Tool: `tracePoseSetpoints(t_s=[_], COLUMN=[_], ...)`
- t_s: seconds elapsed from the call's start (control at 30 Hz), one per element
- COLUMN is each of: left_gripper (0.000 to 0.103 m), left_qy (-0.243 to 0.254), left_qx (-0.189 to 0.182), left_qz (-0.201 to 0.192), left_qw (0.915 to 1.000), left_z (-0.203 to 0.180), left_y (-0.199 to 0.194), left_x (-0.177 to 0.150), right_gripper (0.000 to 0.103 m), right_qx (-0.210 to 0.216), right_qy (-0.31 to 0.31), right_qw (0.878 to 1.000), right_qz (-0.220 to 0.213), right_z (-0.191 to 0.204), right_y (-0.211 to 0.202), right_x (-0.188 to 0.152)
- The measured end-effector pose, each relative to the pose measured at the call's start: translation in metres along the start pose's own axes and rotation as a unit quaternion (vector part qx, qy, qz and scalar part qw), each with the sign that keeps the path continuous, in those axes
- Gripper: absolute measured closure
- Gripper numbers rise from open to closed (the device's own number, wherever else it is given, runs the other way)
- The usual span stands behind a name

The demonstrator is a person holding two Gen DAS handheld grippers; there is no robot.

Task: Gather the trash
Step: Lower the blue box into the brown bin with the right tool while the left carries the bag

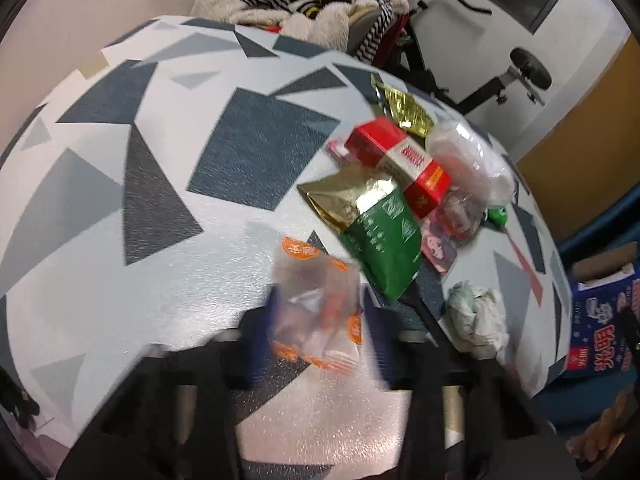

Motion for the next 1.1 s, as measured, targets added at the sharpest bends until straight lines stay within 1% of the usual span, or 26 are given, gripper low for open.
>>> tracePoseSetpoints(t_s=[0.03,0.07,0.13,0.23,0.4,0.53,0.63,0.83,0.9,1.03,1.1], left_gripper=[0.092,0.095,0.098,0.101,0.101,0.101,0.101,0.101,0.101,0.101,0.101], left_qy=[0.008,0.018,0.039,0.075,0.128,0.159,0.178,0.19,0.185,0.171,0.172], left_qx=[-0.003,-0.002,0.011,0.01,0.02,0.008,0.005,-0.009,-0.014,-0.017,-0.013], left_qz=[-0.002,-0.003,-0.007,-0.019,-0.039,-0.047,-0.049,-0.043,-0.039,-0.038,-0.04], left_qw=[1.0,0.9998,0.9992,0.9969,0.9908,0.9861,0.9827,0.9809,0.9818,0.9844,0.9842], left_z=[-0.002,-0.005,-0.01,-0.023,-0.042,-0.055,-0.061,-0.058,-0.055,-0.046,-0.045], left_y=[0.0,-0.002,-0.008,-0.025,-0.053,-0.068,-0.075,-0.073,-0.068,-0.059,-0.054], left_x=[0.0,-0.002,-0.007,-0.022,-0.054,-0.088,-0.12,-0.167,-0.18,-0.194,-0.198], right_gripper=[0.061,0.061,0.061,0.061,0.061,0.061,0.061,0.061,0.061,0.061,0.061], right_qx=[-0.001,-0.002,-0.003,0.002,0.021,0.039,0.051,0.084,0.095,0.118,0.118], right_qy=[0.005,0.008,0.013,0.018,0.012,-0.005,-0.022,-0.049,-0.059,-0.065,-0.067], right_qw=[1.0,1.0,1.0,1.0,0.999,0.999,0.997,0.992,0.989,0.98,0.977], right_qz=[0.001,0.001,0.003,0.01,0.021,0.035,0.047,0.082,0.098,0.144,0.167], right_z=[-0.005,-0.006,-0.011,-0.012,0.003,0.025,0.044,0.08,0.092,0.109,0.114], right_y=[-0.002,-0.003,-0.006,-0.009,-0.013,-0.012,-0.009,0.009,0.018,0.045,0.063], right_x=[-0.004,-0.007,-0.016,-0.027,-0.048,-0.065,-0.081,-0.12,-0.133,-0.16,-0.172])
Point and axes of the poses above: each gripper's, at about its wrist camera, not at the fingertips, and y roughly the way its jaws point, z to its left, x to its top, the point moved 6 cm from there along y, roughly the way its jaws point, and after that the axes turned 15 degrees about z, right-handed, at the moved point
